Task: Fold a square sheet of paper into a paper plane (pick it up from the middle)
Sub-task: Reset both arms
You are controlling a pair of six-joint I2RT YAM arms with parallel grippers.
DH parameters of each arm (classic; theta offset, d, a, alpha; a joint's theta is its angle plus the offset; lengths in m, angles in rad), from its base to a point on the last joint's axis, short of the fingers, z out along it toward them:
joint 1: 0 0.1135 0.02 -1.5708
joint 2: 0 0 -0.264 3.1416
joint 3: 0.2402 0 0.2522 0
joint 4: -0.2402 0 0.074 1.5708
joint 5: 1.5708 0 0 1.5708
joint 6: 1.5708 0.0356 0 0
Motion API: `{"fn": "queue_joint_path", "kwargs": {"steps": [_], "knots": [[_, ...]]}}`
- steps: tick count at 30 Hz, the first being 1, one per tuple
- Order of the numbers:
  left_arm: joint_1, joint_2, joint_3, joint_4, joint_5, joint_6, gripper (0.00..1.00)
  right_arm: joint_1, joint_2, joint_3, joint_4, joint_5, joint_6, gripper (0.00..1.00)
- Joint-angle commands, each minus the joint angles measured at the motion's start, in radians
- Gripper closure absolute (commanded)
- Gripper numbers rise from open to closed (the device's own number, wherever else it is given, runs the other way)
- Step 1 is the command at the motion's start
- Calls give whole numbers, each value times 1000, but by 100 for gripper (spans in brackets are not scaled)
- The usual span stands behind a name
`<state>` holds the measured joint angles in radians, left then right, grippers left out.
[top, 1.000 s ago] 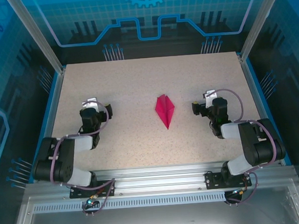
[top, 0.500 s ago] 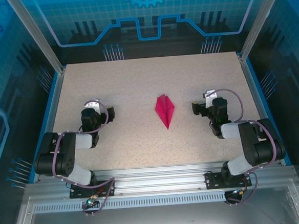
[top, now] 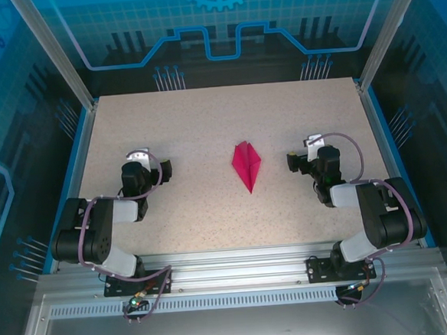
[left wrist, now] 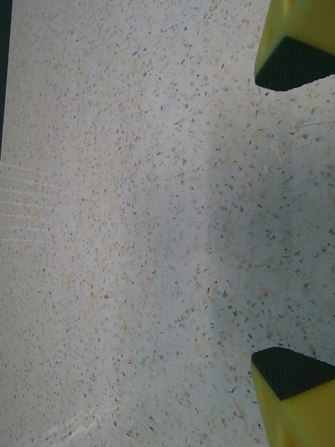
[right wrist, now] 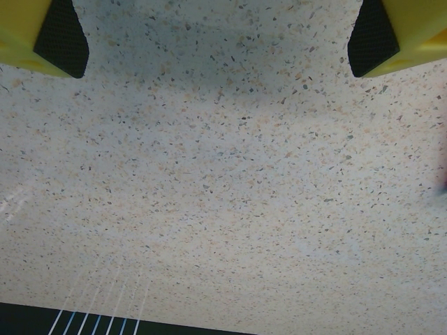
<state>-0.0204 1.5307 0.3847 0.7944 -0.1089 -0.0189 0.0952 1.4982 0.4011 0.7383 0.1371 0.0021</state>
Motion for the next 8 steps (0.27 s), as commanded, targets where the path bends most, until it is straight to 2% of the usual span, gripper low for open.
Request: {"fn": "queue_joint_path", "kwargs": {"steps": [1, 8], "knots": [[9, -8, 26, 19, 23, 18, 1, -23, 5, 24, 27, -15, -3, 1], [8, -9, 26, 17, 25, 17, 2, -23, 5, 23, 27, -15, -2, 1]]}}
